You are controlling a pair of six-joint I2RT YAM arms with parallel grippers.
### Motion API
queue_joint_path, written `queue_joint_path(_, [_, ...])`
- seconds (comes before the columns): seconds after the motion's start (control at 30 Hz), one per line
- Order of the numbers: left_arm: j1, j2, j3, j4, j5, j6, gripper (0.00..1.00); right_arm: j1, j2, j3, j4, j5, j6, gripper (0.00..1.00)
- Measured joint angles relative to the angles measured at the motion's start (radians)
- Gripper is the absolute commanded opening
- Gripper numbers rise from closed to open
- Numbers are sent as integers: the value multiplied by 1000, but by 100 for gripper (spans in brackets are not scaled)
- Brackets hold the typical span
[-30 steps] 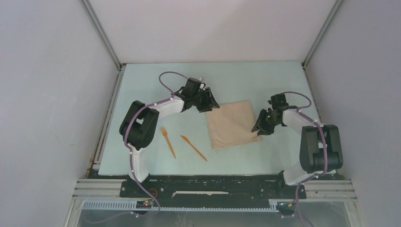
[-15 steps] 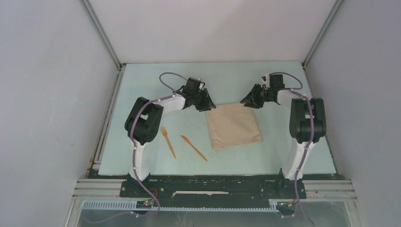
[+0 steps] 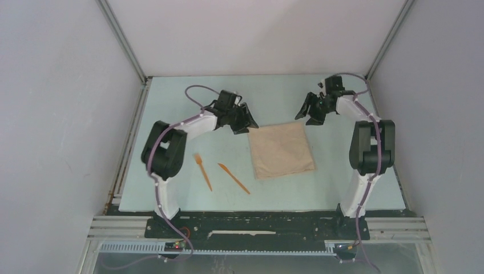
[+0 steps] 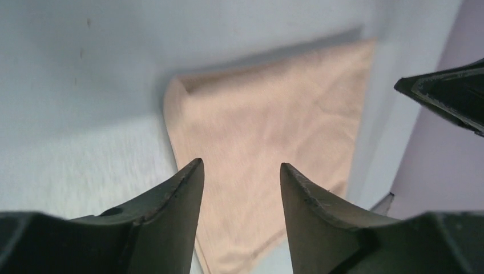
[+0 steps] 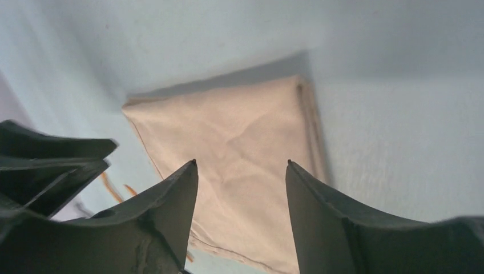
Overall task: Fold the napkin into a case and place the utensils inside
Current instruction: Pick up the lower triangle-folded napkin from the center of the board.
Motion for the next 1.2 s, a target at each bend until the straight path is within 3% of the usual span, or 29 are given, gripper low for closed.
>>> queue_joint_path(0.17, [9, -324, -153, -13, 15, 25, 65, 196, -208, 69, -222, 291, -91, 70])
queue_joint_path(0.3, [46, -632, -294, 8, 25, 84, 69, 418, -309, 49, -357, 397, -95, 73])
queue_joint_path(0.43, [116, -987, -441, -10, -13, 148, 71, 618, -274, 44, -452, 422, -57, 74])
queue_joint_path(0.6, [122, -1242, -586, -83, -53, 202, 71, 782, -115, 109, -523, 444, 1, 77])
queue_joint_path(0.83, [122, -1426, -725, -177, -57, 218, 71, 864, 30, 200, -548, 468, 51, 73])
queue_joint_path(1.0, [122, -1442, -750, -195, -42, 217, 71, 863, 67, 213, -544, 482, 70, 60])
queue_joint_path(1.2, [122, -1442, -751, -196, -34, 217, 71, 851, 118, 213, -534, 491, 78, 65])
